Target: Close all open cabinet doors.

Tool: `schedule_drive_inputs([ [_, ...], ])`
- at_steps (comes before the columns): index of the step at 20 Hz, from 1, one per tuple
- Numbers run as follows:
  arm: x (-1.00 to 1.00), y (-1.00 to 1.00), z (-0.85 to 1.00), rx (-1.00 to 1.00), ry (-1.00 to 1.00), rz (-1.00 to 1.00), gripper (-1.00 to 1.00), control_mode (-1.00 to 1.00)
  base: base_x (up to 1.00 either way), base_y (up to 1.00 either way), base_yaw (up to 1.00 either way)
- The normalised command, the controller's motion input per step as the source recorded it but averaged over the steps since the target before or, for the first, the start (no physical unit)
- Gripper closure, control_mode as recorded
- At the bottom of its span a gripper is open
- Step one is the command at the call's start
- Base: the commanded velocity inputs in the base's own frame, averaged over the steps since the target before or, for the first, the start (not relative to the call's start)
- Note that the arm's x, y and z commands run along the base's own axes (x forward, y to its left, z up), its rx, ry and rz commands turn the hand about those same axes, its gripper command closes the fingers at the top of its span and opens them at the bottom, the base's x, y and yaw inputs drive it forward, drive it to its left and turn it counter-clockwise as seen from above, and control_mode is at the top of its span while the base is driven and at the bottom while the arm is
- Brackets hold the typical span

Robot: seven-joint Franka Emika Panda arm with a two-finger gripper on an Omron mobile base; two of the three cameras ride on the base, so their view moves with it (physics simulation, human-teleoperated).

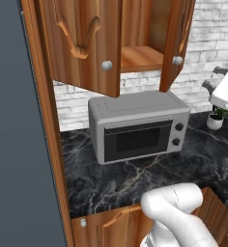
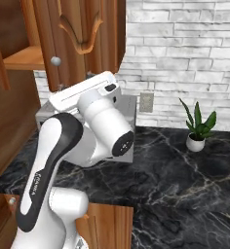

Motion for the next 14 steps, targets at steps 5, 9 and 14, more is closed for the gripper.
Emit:
schedule_drive_inputs([
  [5,0.39,0.38,0.14,-0.07,-0.03,0.02,-1.00,-1.00,0.00,0.00,0.00],
  [9,0.54,0.37,0.00,-0.08,0.06,0.05,-1.00,-1.00,0.00,0.00,0.00],
  [14,0.57,0.20,0.00,-0.03,0.04,0.05,-1.00,-1.00,0.00,0.00,0.00],
])
